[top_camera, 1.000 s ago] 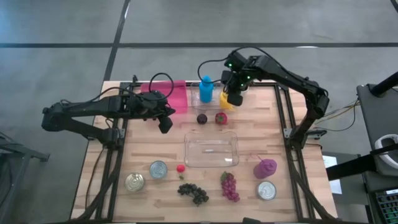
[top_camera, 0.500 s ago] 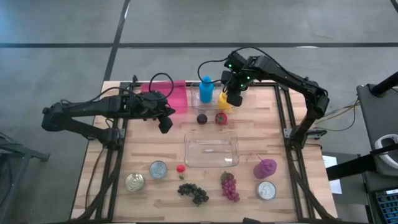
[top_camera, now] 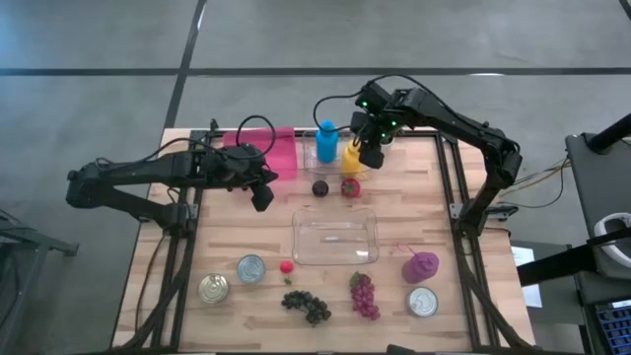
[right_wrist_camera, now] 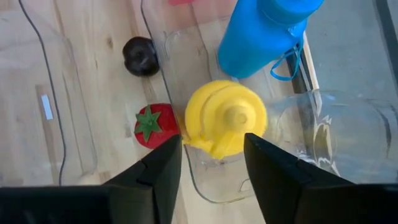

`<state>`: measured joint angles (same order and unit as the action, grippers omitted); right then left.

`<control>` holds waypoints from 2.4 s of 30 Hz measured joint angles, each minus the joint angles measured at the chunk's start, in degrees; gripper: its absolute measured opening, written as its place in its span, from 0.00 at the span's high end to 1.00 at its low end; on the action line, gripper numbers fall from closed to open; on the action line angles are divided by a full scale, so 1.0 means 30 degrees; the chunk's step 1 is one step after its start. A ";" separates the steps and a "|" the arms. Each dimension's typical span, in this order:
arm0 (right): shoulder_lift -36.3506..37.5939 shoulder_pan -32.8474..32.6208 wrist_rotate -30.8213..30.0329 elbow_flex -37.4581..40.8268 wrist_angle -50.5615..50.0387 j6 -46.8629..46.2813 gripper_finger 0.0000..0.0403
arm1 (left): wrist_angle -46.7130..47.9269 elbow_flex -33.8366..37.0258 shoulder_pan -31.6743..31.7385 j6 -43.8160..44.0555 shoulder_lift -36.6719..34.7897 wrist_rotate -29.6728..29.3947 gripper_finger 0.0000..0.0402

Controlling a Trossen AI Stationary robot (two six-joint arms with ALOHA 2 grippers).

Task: Pick & Place Food Item
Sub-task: Put the yellow blue tuna can into the bottom transparent bin

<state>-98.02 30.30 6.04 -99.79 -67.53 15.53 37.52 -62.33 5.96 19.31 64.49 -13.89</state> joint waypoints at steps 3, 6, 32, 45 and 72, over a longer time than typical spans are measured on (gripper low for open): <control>0.0309 0.0000 -0.0015 -0.0058 0.0009 0.0241 0.56 | 0.0000 0.0000 0.0003 0.0000 0.0000 -0.0004 0.99; 0.1233 -0.0011 -0.0015 -0.0080 0.0015 0.0009 0.57 | 0.0000 0.0000 0.0005 0.0000 0.0000 0.0000 0.99; 0.9645 -0.5015 -0.0714 -0.0095 0.0173 -0.4769 0.85 | 0.0000 0.0000 0.0000 0.0066 0.0000 -0.0007 0.99; 0.9951 -0.7223 -0.2046 -0.0095 0.0153 -0.4315 0.97 | 0.0000 0.0000 0.0003 0.0073 0.0000 -0.0007 0.99; 1.1364 -0.8145 -0.2033 0.2850 0.1726 -0.5625 0.98 | 0.2475 0.3937 -0.8196 1.3750 -0.0007 0.3227 0.99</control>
<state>-63.93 5.87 -0.05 -91.24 -62.35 -1.34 44.94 -50.51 -18.63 60.56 64.47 -4.21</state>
